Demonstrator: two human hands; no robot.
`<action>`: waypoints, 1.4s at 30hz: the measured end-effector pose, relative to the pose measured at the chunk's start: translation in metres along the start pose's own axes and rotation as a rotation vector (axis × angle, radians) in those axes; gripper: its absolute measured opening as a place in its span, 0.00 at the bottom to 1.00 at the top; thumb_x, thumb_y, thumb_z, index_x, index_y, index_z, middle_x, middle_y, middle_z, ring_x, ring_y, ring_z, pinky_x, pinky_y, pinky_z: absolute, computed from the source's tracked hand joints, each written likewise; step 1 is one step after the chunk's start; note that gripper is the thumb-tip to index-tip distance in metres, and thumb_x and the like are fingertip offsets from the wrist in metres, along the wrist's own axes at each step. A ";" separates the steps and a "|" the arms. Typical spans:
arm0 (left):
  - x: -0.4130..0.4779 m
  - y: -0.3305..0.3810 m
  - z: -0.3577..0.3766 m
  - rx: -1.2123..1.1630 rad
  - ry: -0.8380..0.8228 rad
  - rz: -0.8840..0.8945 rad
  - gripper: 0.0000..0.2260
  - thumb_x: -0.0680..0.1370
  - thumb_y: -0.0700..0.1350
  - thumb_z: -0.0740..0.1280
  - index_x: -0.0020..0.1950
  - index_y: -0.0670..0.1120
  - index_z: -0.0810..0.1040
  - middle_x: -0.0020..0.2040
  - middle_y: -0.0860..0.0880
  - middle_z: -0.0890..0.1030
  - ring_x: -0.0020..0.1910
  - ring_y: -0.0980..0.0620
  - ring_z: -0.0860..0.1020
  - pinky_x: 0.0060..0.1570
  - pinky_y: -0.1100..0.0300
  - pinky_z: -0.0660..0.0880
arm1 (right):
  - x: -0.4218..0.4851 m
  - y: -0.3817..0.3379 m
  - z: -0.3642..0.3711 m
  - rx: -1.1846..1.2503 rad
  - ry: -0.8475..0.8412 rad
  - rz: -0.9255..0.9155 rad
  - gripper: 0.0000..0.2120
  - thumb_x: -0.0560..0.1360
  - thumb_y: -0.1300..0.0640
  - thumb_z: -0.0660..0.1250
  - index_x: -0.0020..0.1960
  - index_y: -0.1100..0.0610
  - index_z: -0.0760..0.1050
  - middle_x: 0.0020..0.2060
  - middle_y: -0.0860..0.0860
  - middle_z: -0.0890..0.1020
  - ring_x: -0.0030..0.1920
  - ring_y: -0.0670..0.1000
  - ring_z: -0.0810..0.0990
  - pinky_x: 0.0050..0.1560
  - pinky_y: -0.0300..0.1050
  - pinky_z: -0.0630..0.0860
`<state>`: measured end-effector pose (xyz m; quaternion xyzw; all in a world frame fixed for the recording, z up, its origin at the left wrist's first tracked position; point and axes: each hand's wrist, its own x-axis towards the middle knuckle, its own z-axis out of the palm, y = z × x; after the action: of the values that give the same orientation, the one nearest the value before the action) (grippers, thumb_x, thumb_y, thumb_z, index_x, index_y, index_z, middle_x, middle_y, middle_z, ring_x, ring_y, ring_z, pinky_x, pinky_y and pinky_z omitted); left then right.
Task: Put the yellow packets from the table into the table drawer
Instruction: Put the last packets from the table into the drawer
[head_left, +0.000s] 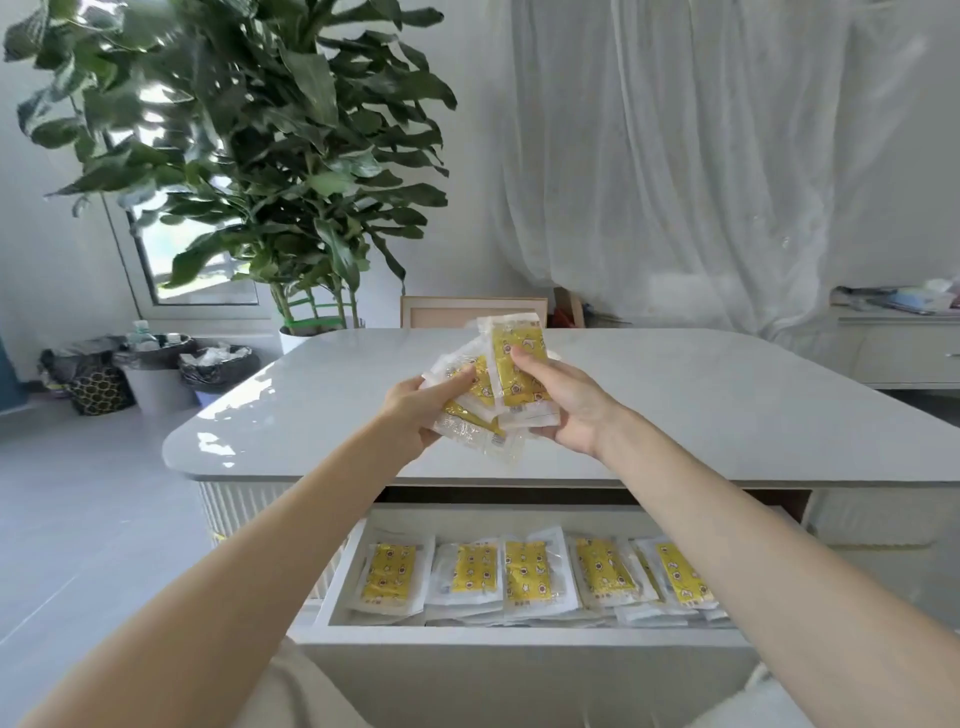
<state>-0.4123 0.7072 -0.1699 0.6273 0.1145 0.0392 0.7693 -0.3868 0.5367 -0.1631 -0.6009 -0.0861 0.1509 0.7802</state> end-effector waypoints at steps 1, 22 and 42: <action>-0.004 -0.002 0.001 0.000 -0.020 -0.012 0.12 0.71 0.46 0.74 0.50 0.42 0.77 0.42 0.46 0.83 0.35 0.52 0.82 0.35 0.61 0.80 | -0.003 0.002 0.004 -0.033 0.018 -0.013 0.17 0.73 0.51 0.72 0.59 0.58 0.78 0.53 0.58 0.84 0.47 0.57 0.83 0.47 0.52 0.81; 0.000 -0.020 -0.053 0.037 0.093 -0.097 0.06 0.78 0.40 0.65 0.53 0.42 0.70 0.44 0.45 0.76 0.44 0.51 0.75 0.47 0.55 0.76 | -0.011 0.031 0.005 -0.187 0.204 -0.114 0.09 0.75 0.52 0.70 0.52 0.55 0.78 0.52 0.55 0.84 0.52 0.55 0.82 0.53 0.49 0.77; 0.030 -0.141 -0.071 1.072 -0.018 -0.477 0.13 0.79 0.34 0.58 0.63 0.36 0.73 0.41 0.44 0.75 0.33 0.52 0.70 0.33 0.63 0.70 | 0.006 0.086 -0.056 -0.979 -0.359 0.530 0.13 0.73 0.51 0.71 0.53 0.57 0.76 0.55 0.57 0.83 0.56 0.60 0.81 0.62 0.58 0.74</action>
<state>-0.4107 0.7519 -0.3244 0.8860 0.2497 -0.2036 0.3333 -0.3747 0.5075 -0.2606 -0.8574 -0.1234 0.3832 0.3205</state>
